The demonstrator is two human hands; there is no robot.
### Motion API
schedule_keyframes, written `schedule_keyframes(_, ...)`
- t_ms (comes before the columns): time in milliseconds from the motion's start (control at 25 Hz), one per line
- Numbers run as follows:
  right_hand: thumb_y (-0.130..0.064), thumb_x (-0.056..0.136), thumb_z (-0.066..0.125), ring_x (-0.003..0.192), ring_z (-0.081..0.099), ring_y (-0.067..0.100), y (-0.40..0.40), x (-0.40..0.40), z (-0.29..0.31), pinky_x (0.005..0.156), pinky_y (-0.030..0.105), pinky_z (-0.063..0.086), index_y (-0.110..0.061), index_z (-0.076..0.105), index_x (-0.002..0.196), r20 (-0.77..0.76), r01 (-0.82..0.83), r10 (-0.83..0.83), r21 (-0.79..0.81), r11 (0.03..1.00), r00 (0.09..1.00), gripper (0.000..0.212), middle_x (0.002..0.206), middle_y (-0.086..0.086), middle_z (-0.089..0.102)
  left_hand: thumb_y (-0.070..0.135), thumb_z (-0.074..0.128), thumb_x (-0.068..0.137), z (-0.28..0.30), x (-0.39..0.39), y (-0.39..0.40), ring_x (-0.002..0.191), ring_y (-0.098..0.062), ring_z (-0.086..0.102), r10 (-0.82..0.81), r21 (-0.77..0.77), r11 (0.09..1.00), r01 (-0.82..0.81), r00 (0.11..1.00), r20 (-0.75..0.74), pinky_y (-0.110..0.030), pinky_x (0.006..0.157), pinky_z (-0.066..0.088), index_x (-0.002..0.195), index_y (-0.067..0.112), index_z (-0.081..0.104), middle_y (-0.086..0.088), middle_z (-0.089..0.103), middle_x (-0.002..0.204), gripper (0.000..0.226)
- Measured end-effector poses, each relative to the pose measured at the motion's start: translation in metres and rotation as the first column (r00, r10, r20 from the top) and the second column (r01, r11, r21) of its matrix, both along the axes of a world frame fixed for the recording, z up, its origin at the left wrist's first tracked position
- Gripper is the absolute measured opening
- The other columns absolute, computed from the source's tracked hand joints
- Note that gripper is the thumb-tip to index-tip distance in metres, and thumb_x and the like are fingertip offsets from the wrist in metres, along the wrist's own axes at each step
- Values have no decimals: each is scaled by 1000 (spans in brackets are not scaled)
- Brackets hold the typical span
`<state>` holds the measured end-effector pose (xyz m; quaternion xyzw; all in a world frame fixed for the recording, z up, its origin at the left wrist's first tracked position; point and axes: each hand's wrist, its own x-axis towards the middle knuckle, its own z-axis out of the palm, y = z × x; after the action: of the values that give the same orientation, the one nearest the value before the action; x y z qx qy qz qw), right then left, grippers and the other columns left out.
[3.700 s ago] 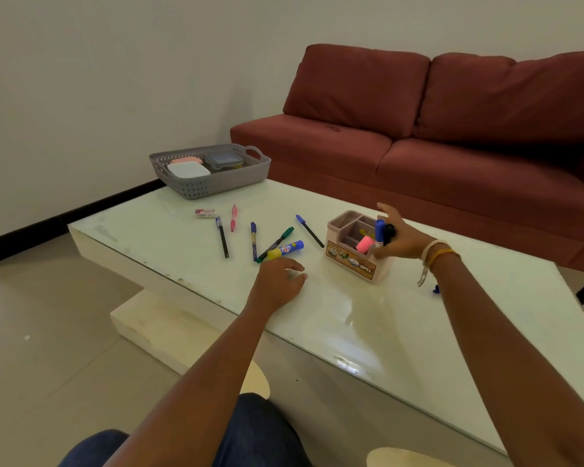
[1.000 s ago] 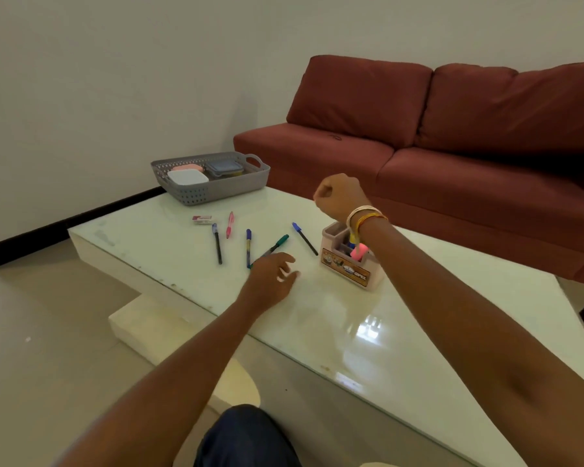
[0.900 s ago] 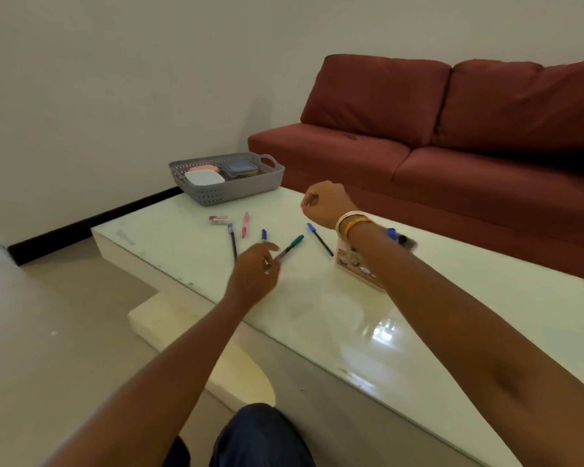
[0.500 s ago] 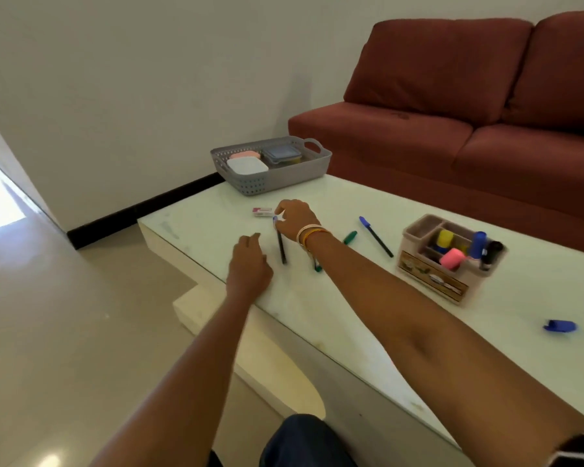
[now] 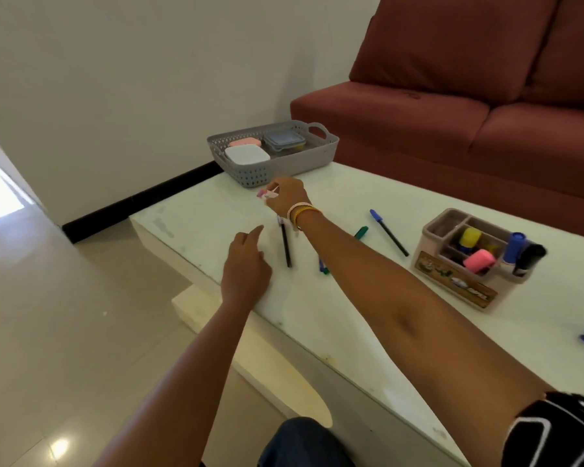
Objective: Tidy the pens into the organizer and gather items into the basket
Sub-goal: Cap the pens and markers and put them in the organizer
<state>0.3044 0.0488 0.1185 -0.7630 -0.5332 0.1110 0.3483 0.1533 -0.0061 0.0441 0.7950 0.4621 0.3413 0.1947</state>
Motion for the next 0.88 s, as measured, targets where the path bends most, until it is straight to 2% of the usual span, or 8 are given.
schedule_keyframes(80, -17, 76, 78, 82, 69, 23, -31, 5, 17, 80, 35, 59, -5, 72, 98, -192, 42, -27, 75, 996, 981, 26, 94, 14, 73, 4, 44, 89, 0, 0, 1, 118, -24, 51, 0, 4, 1000, 0, 1000, 6, -42, 94, 50, 139, 22, 44, -6, 50, 129, 53)
schedule_keyframes(160, -17, 72, 82, 65, 66, 15, -70, 14, 38, 73, 29, 61, -5, 73, 99, -229, 15, -4, 49, 999, 973, 31, 81, 9, 72, 5, 45, 90, 4, 1, -4, 118, -25, 51, -16, 27, 1000, 17, 1000, -13, -42, 93, 49, 139, 23, 44, -7, 50, 127, 52)
schedule_keyframes(240, -11, 71, 82, 64, 64, 14, -108, 29, 61, 76, 30, 61, -6, 74, 99, -130, 8, -11, -17, 1000, 991, 29, 82, 8, 72, 6, 47, 91, 8, 2, -8, 117, -27, 49, -24, 55, 998, 28, 997, -68, -41, 93, 48, 141, 24, 40, -9, 50, 127, 53)
schedule_keyframes(360, -1, 76, 75, 83, 69, 20, -158, 57, 93, 85, 34, 59, -6, 74, 102, 31, 95, -91, -140, 986, 995, 27, 99, 12, 73, 11, 49, 94, 12, 5, -17, 115, -32, 49, -7, 106, 994, 27, 983, -185, -44, 90, 47, 143, 21, 36, -13, 49, 128, 52)
schedule_keyframes(440, 0, 80, 69, 90, 72, 27, -190, 75, 111, 86, 39, 58, -2, 73, 104, 121, 178, -153, -237, 955, 981, 24, 100, 16, 72, 17, 52, 94, 15, 8, -26, 112, -32, 52, -6, 155, 987, 47, 968, -251, -44, 88, 48, 142, 19, 36, -15, 49, 128, 51)
schedule_keyframes(600, 3, 82, 65, 88, 72, 35, -239, 107, 130, 84, 45, 59, 5, 71, 100, 250, 307, -230, -336, 890, 940, 19, 95, 22, 72, 22, 60, 89, 16, 20, -61, 104, -28, 57, -143, 185, 967, 175, 974, -173, -39, 84, 53, 131, 16, 47, -13, 52, 122, 44)
schedule_keyframes(720, -3, 74, 75, 85, 72, 32, -251, 115, 127, 83, 44, 59, 1, 71, 99, 381, 396, -256, -355, 847, 889, 26, 96, 20, 73, 22, 60, 88, 14, 33, -92, 83, -20, 58, -318, 180, 927, 330, 944, -91, -32, 72, 53, 114, 18, 59, -4, 52, 107, 27)
schedule_keyframes(880, -10, 69, 81, 84, 68, 29, -257, 103, 111, 75, 35, 58, -1, 66, 101, 545, 475, -213, -402, 783, 811, 36, 95, 14, 70, 25, 58, 89, 12, 40, -99, 63, -14, 52, -420, 105, 894, 436, 896, -145, -22, 61, 40, 93, 19, 68, 3, 56, 73, 13)
